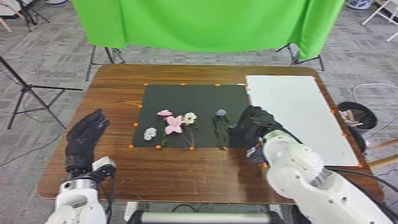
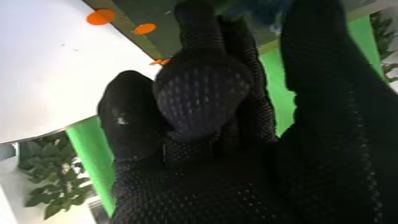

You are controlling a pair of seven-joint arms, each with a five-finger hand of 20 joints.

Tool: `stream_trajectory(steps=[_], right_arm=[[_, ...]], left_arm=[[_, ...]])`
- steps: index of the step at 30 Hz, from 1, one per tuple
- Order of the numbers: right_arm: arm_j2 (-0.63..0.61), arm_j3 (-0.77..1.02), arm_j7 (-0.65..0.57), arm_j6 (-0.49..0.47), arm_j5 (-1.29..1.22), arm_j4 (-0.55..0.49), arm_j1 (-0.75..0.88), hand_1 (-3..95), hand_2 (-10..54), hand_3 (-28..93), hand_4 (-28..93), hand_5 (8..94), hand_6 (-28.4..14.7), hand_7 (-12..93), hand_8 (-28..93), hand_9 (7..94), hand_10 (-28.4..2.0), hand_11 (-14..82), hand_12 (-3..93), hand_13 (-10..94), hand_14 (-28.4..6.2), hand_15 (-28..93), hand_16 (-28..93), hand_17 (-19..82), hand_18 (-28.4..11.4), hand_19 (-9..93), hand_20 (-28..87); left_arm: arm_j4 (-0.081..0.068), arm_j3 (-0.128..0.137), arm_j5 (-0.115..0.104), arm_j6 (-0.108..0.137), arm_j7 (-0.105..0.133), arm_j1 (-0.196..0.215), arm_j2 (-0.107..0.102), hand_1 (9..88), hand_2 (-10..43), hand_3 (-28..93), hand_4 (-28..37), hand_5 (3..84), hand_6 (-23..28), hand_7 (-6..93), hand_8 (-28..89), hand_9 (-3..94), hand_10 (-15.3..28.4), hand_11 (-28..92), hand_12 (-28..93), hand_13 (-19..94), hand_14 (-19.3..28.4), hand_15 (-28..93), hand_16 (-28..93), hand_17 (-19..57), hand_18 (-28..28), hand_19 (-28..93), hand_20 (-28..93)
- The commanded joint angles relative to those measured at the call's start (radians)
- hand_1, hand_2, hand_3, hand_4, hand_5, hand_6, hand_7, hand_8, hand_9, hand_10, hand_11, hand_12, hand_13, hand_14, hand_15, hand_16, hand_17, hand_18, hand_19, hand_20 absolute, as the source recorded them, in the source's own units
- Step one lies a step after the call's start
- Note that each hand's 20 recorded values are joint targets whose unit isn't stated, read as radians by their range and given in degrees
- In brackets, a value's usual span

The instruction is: Arrange flowers

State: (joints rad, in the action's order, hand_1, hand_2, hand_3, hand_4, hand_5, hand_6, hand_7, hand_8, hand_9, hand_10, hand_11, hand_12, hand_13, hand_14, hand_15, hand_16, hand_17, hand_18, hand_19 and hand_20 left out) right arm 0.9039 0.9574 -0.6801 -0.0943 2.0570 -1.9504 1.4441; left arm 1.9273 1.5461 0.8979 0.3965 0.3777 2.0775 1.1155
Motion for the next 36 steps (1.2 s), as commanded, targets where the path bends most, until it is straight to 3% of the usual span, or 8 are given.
stream_trajectory(steps=[1, 7, 11, 15, 19, 22, 26, 36], right_arm=[[-0.002, 0.038, -0.002, -0.041, -0.028, -0.041, 0.016, 34.0, -9.5, 69, -12, 61.2, -1.2, 13, -10, 72.9, -16.1, 9.6, 11.6, 94, -0.9, 58, 27, 67, -12.0, 93, 49], [0.005, 0.1, 0.004, -0.043, -0.039, -0.075, 0.041, 32.6, -9.5, 67, -12, 59.0, -1.7, 11, -9, 72.0, -16.6, 9.3, 11.5, 94, -1.3, 57, 27, 66, -12.2, 93, 49], [0.006, 0.208, 0.059, 0.089, -0.064, -0.129, 0.11, 31.9, -9.5, 67, -12, 59.4, -1.7, 11, -8, 71.6, -16.1, 9.5, 11.9, 94, -1.5, 55, 28, 66, -12.1, 93, 48], [-0.004, 0.41, 0.29, 0.232, -0.354, -0.17, 0.223, 29.7, -9.5, 68, -12, 61.8, -2.0, 12, -8, 70.8, -14.9, 10.3, 13.7, 91, -3.5, 50, 31, 60, -13.6, 93, 45], [0.022, 0.579, 0.486, 0.227, -0.605, -0.177, 0.304, 26.5, -7.1, 69, -13, 61.8, -2.0, 13, -8, 66.2, -15.0, 9.0, 14.1, 78, -9.5, 48, 30, 48, -16.0, 85, 40], [0.071, 0.704, 0.585, 0.07, -0.744, -0.167, 0.349, 22.8, -6.9, 72, -14, 60.0, -2.1, 13, -9, 60.6, -15.5, 8.0, 14.1, 59, -15.6, 39, 25, 31, -18.3, 63, 41], [0.116, 0.752, 0.714, 0.051, -0.925, -0.163, 0.411, 16.9, -6.6, 75, -16, 55.5, -2.2, 11, -9, 49.6, -15.2, 6.0, 12.3, 42, -16.9, 13, 29, 20, -16.0, 28, 34], [0.169, 0.71, 0.943, 0.004, -1.154, -0.153, 0.48, 1.0, -3.1, 75, -18, 35.6, 0.4, 4, -7, 29.1, -12.7, 0.6, 9.2, 20, -14.8, 0, 21, 9, -14.4, 6, 25]], left_arm=[[-0.001, 0.002, -0.005, -0.008, 0.003, 0.01, 0.0, 39.6, -9.5, 71, -13.7, 45.9, 1.3, 21.0, -10, 39.4, 11.4, 23, 11, 37, 14.2, 22, -2, 14.8, 10.3, 8, 23], [0.002, 0.005, -0.004, -0.011, 0.003, 0.013, 0.005, 39.5, -9.5, 71, -13.5, 45.8, 1.3, 20.9, -10, 39.4, 11.3, 23, 11, 37, 14.2, 22, -1, 14.7, 10.3, 8, 23], [0.009, 0.015, -0.003, -0.011, 0.002, 0.029, 0.011, 39.4, -9.5, 71, -13.4, 45.7, 1.2, 20.9, -10, 39.5, 11.3, 23, 11, 37, 14.2, 22, -1, 14.7, 10.4, 8, 23], [0.013, 0.025, -0.009, -0.003, 0.005, 0.036, 0.012, 39.3, -9.5, 71, -13.4, 45.8, 1.2, 20.9, -10, 39.6, 11.5, 23, 11, 37, 14.2, 22, -2, 14.8, 10.2, 8, 22], [0.015, 0.031, -0.011, -0.005, 0.013, 0.045, 0.015, 39.4, -9.5, 71, -13.6, 46.4, 1.5, 20.6, -10, 39.8, 11.6, 23, 11, 37, 13.4, 22, -2, 15.6, 9.5, 7, 22], [0.02, 0.033, -0.017, -0.007, 0.014, 0.054, 0.016, 39.5, -9.5, 71, -13.9, 47.3, 1.8, 20.5, -10, 41.5, 12.2, 23, 11, 37, 13.2, 21, -2, 16.3, 9.2, 7, 22], [0.013, 0.032, -0.014, -0.023, 0.009, 0.045, 0.018, 38.4, -9.5, 70, -14.8, 48.7, 2.1, 20.0, -10, 43.8, 12.7, 24, 11, 38, 13.5, 21, -2, 16.8, 9.6, 6, 23], [0.025, 0.046, -0.017, -0.016, 0.025, 0.072, 0.03, 36.2, -9.5, 71, -16.6, 49.9, 2.0, 19.9, -10, 46.3, 13.0, 25, 11, 40, 14.6, 22, -2, 16.1, 9.8, 6, 23]])
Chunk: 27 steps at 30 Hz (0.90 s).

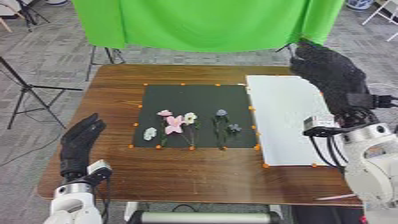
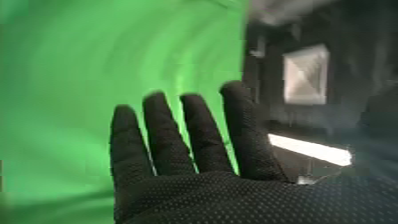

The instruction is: Arrange flowers

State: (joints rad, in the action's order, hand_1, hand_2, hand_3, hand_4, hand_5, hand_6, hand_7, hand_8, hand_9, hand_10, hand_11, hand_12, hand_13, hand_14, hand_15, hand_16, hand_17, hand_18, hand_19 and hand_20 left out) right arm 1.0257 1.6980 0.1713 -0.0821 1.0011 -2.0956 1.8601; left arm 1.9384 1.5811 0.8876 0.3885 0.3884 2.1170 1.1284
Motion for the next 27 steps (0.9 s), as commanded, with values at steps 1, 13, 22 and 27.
stream_trajectory(steps=[1, 13, 22, 27], right_arm=[[0.05, -0.024, 0.094, -0.029, -0.104, -0.007, 0.069, -0.2, -3.7, 75, -19, 34.9, 0.5, 4, -7, 27.4, -12.1, -0.1, 8.8, 18, -14.4, -2, 20, 7, -13.7, 6, 24], [0.056, 0.0, 0.093, -0.09, -0.111, -0.018, 0.096, -0.8, -4.9, 76, -20, 36.9, 0.0, 4, -6, 31.2, -12.9, 1.7, 9.0, 19, -14.9, -2, 21, 7, -14.0, 6, 22], [-0.004, 0.004, 0.138, -0.087, -0.11, -0.017, 0.034, -0.4, -4.0, 75, -20, 42.6, -4.2, 4, -7, 33.9, -13.8, 2.5, 9.1, 20, -15.0, -1, 21, 9, -13.3, 7, 23], [0.033, -0.019, 0.161, -0.078, -0.131, -0.004, -0.006, 0.2, -3.5, 76, -20, 45.5, -5.0, 5, -7, 37.0, -14.2, 3.3, 9.3, 25, -13.2, 2, 19, 14, -11.5, 4, 23]], left_arm=[[0.017, 0.009, -0.008, -0.003, 0.014, 0.035, 0.017, 35.9, -9.5, 71, -16.8, 49.9, 2.0, 19.9, -10, 46.4, 13.0, 25, 11, 40, 14.7, 22, -2, 16.1, 9.8, 6, 23], [0.019, 0.026, -0.006, -0.013, 0.024, 0.044, 0.015, 34.4, -9.5, 72, -18.3, 50.3, 2.1, 19.5, -10, 47.0, 13.2, 25, 11, 40, 15.1, 22, -2, 15.6, 9.7, 5, 23], [0.002, 0.016, 0.008, -0.049, 0.026, -0.026, -0.002, 34.2, -9.5, 72, -18.6, 50.5, 2.2, 19.2, -10, 47.9, 13.2, 25, 11, 41, 15.4, 23, -2, 15.9, 9.8, 6, 23], [-0.01, 0.025, 0.002, -0.028, 0.036, -0.049, -0.023, 34.8, -9.2, 72, -18.6, 51.1, 2.4, 19.0, -9, 49.2, 13.5, 25, 11, 43, 15.5, 24, -2, 17.1, 10.1, 7, 24]])
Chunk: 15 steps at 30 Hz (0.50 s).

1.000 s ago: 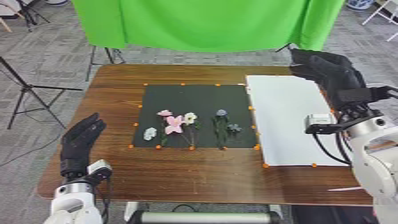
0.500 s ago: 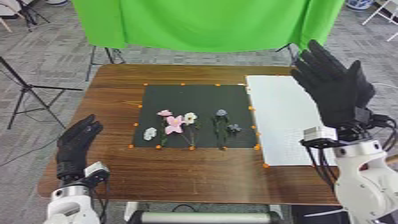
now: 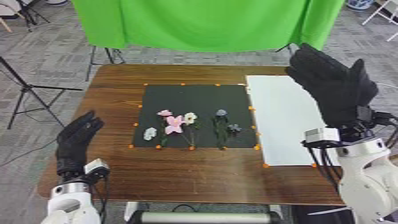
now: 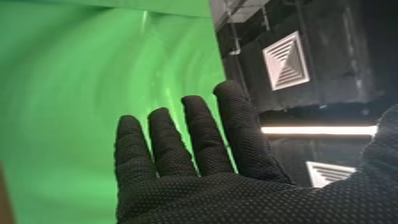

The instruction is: Arrange flowers

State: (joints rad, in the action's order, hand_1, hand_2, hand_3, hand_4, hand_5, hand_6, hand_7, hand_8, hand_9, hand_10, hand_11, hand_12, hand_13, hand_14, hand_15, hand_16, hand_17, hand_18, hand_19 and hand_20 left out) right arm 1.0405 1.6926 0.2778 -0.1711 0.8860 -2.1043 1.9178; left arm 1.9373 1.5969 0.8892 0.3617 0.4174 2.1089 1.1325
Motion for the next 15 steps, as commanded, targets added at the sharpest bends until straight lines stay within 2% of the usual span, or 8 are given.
stream_trajectory(steps=[1, 4, 8, 9, 10, 13, 14, 15], right_arm=[[0.019, -0.02, 0.055, 0.008, -0.017, 0.01, -0.071, 0.6, -3.3, 76, -20, 47.2, -5.4, 5, -7, 39.6, -14.2, 3.9, 9.3, 28, -12.3, 4, 18, 16, -10.9, 3, 24], [0.026, -0.036, 0.044, -0.011, -0.009, 0.021, -0.091, 1.1, -3.1, 77, -19, 50.1, -5.8, 6, -8, 43.5, -14.1, 4.9, 9.3, 30, -11.2, 8, 13, 19, -10.0, 1, 27], [0.033, -0.033, 0.053, -0.028, 0.009, 0.016, -0.089, 2.7, -3.4, 77, -19, 51.3, -5.8, 6, -8, 45.3, -14.0, 5.3, 9.4, 32, -11.6, 9, 12, 20, -9.0, 0, 26], [0.032, -0.029, 0.053, -0.036, 0.007, 0.016, -0.088, 3.1, -3.4, 77, -19, 51.6, -5.8, 6, -8, 45.7, -13.9, 5.4, 9.6, 33, -11.6, 9, 12, 21, -8.7, 0, 25], [0.029, -0.027, 0.053, -0.04, 0.006, 0.016, -0.085, 3.7, -3.3, 77, -19, 52.4, -6.2, 6, -8, 47.4, -14.0, 5.7, 9.7, 35, -11.4, 10, 12, 21, -8.2, -1, 24], [0.038, -0.027, 0.041, -0.028, 0.004, 0.015, -0.063, 4.3, -3.3, 77, -18, 54.3, -6.5, 7, -8, 49.8, -14.3, 6.3, 10.0, 37, -11.5, 11, 11, 22, -7.7, -1, 23], [0.045, -0.027, 0.036, -0.027, -0.001, 0.013, -0.051, 4.4, -3.2, 77, -18, 54.5, -6.6, 7, -8, 50.1, -14.3, 6.3, 10.1, 37, -11.6, 11, 11, 22, -7.7, -1, 23], [0.052, -0.026, 0.032, -0.028, -0.004, 0.011, -0.041, 4.5, -3.2, 77, -18, 54.6, -6.6, 7, -8, 50.4, -14.4, 6.4, 10.2, 37, -11.7, 11, 11, 22, -7.7, -1, 23]], left_arm=[[-0.011, 0.01, 0.008, 0.007, 0.021, -0.043, -0.027, 35.5, -8.6, 71, -18.5, 51.4, 2.5, 18.9, -9, 49.7, 13.5, 25, 11, 44, 15.3, 24, -3, 18.1, 10.1, 8, 24], [-0.003, 0.016, 0.027, 0.042, 0.057, -0.045, -0.011, 37.7, -8.0, 71, -17.6, 51.5, 2.6, 18.6, -9, 49.7, 13.2, 25, 11, 44, 13.8, 22, -4, 19.5, 10.1, 9, 26], [0.0, 0.027, 0.049, 0.064, 0.092, -0.069, -0.014, 45.9, -8.8, 70, -14.6, 48.3, 2.2, 20.4, -10, 42.4, 12.2, 25, 10, 39, 11.8, 19, -3, 24.4, 10.7, 12, 34], [0.0, 0.028, 0.07, 0.081, 0.087, -0.078, -0.015, 47.7, -8.9, 69, -13.8, 47.6, 2.1, 21.1, -10, 41.4, 11.9, 25, 10, 38, 11.6, 18, -3, 25.0, 10.7, 12, 35], [-0.001, 0.035, 0.085, 0.074, 0.086, -0.081, -0.013, 50.9, -8.7, 69, -11.8, 46.1, 2.0, 22.4, -11, 37.5, 11.1, 25, 10, 37, 11.2, 19, -2, 25.9, 10.6, 12, 37], [-0.005, 0.048, 0.129, 0.092, 0.06, -0.085, -0.01, 64.3, -5.9, 66, -7.6, 39.6, 1.0, 28.4, -12, 23.0, 7.9, 22, 7, 34, 10.3, 23, 0, 30.2, 10.5, 14, 45], [-0.003, 0.057, 0.153, 0.095, 0.05, -0.081, -0.003, 67.5, -4.0, 63, -6.9, 39.0, 0.8, 29.9, -13, 21.9, 7.9, 19, 9, 35, 10.4, 26, 0, 28.0, 10.4, 24, 42], [-0.001, 0.07, 0.167, 0.094, 0.042, -0.077, 0.006, 70.1, -2.3, 60, -6.1, 38.8, 0.6, 31.3, -13, 21.8, 8.0, 18, 10, 36, 10.8, 30, 0, 23.2, 10.7, 41, 31]])
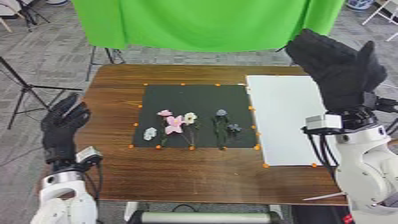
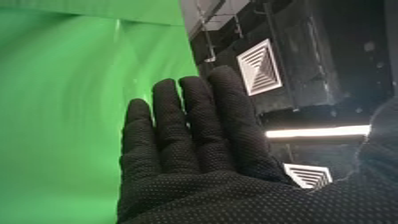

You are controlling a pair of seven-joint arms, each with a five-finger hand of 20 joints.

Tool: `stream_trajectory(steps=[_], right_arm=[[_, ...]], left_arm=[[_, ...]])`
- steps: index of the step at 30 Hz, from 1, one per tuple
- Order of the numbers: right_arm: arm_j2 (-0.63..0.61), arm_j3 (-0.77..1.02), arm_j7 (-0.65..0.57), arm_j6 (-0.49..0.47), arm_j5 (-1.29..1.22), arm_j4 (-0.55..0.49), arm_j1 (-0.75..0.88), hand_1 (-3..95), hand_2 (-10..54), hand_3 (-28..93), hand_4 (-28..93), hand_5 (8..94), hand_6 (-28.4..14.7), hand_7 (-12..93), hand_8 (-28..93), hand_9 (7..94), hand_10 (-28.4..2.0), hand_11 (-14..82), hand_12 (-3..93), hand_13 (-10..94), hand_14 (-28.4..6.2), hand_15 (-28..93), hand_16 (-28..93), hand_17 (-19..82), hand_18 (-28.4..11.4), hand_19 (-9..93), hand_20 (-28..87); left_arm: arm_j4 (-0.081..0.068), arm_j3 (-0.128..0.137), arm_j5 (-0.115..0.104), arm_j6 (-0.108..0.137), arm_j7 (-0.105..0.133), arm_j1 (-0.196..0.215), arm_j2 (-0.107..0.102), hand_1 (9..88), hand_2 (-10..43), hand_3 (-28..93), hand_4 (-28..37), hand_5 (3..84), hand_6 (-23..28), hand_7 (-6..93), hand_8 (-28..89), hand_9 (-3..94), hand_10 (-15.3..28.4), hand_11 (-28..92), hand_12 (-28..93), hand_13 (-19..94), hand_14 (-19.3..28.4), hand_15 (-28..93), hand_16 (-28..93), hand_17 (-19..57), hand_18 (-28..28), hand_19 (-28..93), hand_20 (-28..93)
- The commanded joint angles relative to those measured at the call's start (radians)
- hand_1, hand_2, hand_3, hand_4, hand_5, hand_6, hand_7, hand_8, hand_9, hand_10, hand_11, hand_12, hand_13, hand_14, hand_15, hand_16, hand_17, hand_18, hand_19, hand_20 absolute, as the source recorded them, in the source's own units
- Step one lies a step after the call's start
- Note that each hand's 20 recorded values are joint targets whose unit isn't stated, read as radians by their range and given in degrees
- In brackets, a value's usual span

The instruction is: Arrange flowers

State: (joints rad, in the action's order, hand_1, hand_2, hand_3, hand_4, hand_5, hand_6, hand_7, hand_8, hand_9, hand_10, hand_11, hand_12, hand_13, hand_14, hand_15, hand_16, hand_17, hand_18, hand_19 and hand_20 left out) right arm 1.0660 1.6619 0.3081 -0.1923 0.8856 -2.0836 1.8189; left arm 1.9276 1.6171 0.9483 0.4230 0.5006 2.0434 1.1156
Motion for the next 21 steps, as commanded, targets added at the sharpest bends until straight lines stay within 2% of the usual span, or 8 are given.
stream_trajectory(steps=[1, 3, 4, 6, 8, 10, 12, 21], right_arm=[[0.034, 0.009, -0.003, -0.011, -0.005, -0.013, 0.07, 4.5, -3.3, 77, -18, 54.6, -6.5, 7, -8, 50.7, -14.4, 6.5, 10.3, 37, -11.8, 11, 11, 22, -7.8, -1, 23], [0.035, 0.003, -0.003, 0.002, -0.012, -0.015, 0.08, 4.6, -3.3, 77, -18, 54.6, -6.3, 7, -8, 51.1, -14.3, 6.5, 10.5, 38, -12.1, 12, 11, 22, -7.9, 0, 22], [0.031, 0.0, -0.003, 0.005, -0.018, -0.014, 0.08, 4.8, -3.4, 77, -18, 54.7, -6.3, 7, -8, 51.2, -14.3, 6.5, 10.6, 38, -12.1, 12, 11, 22, -8.0, 0, 22], [0.014, -0.001, -0.002, 0.008, -0.028, -0.019, 0.09, 5.1, -3.2, 77, -18, 54.7, -6.3, 7, -8, 51.5, -14.3, 6.5, 10.8, 38, -11.9, 12, 11, 22, -7.8, 0, 22], [0.002, 0.004, -0.006, -0.004, -0.018, -0.019, 0.096, 5.2, -3.2, 77, -18, 54.9, -6.3, 7, -8, 52.0, -14.4, 6.6, 10.9, 38, -11.9, 12, 11, 22, -7.7, 0, 21], [0.0, 0.009, -0.008, -0.001, -0.009, -0.024, 0.108, 5.2, -3.2, 77, -18, 55.0, -6.3, 7, -8, 52.1, -14.4, 6.5, 10.9, 39, -11.8, 12, 11, 22, -7.6, 0, 21], [0.009, 0.013, -0.007, 0.003, -0.023, -0.033, 0.124, 5.2, -3.2, 77, -18, 55.1, -6.3, 7, -8, 52.2, -14.3, 6.5, 11.0, 39, -11.8, 12, 11, 22, -7.6, 0, 21], [0.011, 0.023, 0.001, 0.003, -0.076, -0.055, 0.17, 5.0, -3.1, 78, -18, 55.1, -5.9, 7, -8, 52.4, -14.4, 6.5, 11.1, 39, -12.2, 13, 11, 21, -7.9, 1, 21]], left_arm=[[0.009, 0.062, 0.108, 0.028, -0.04, -0.01, 0.026, 72.7, -0.9, 56, -5.1, 39.5, 0.7, 32.1, -13, 22.3, 8.3, 18, 11, 37, 11.3, 33, 1, 19.2, 10.9, 57, 19], [0.01, 0.087, 0.108, 0.027, -0.042, -0.012, 0.028, 76.4, 1.1, 51, -3.5, 41.4, 0.9, 32.5, -13, 26.2, 9.5, 19, 11, 40, 12.0, 36, 3, 14.7, 11.3, 76, 5], [0.011, 0.097, 0.11, 0.03, -0.043, -0.014, 0.026, 77.2, 1.5, 49, -3.0, 42.6, 0.9, 31.7, -12, 29.2, 9.8, 20, 11, 41, 11.8, 36, 5, 14.3, 11.4, 77, 4], [0.01, 0.108, 0.097, 0.033, -0.037, -0.022, 0.021, 76.9, 1.7, 50, -2.9, 44.9, 0.6, 30.7, -12, 34.0, 10.3, 22, 11, 42, 11.7, 34, 7, 16.0, 11.7, 65, 12], [0.01, 0.117, 0.091, 0.028, -0.036, -0.027, 0.016, 75.1, 1.8, 52, -3.3, 47.2, -0.2, 31.2, -12, 38.4, 10.8, 24, 12, 43, 11.6, 33, 7, 21.5, 11.6, 38, 32], [0.011, 0.125, 0.096, 0.018, -0.039, -0.026, 0.015, 74.2, 1.9, 54, -3.9, 49.3, -0.7, 31.4, -12, 41.2, 10.8, 25, 12, 43, 11.6, 33, 5, 24.9, 11.3, 24, 43], [0.009, 0.131, 0.103, -0.003, -0.048, -0.028, 0.019, 73.5, 2.0, 55, -3.7, 50.3, -0.9, 31.4, -12, 42.0, 10.9, 25, 12, 43, 11.6, 32, 4, 25.9, 11.2, 20, 45], [0.0, 0.116, 0.103, -0.012, -0.055, -0.039, 0.026, 68.9, 1.3, 59, -5.6, 51.0, -0.8, 31.5, -11, 42.8, 11.1, 26, 11, 42, 11.8, 30, 1, 28.3, 11.3, 10, 41]])
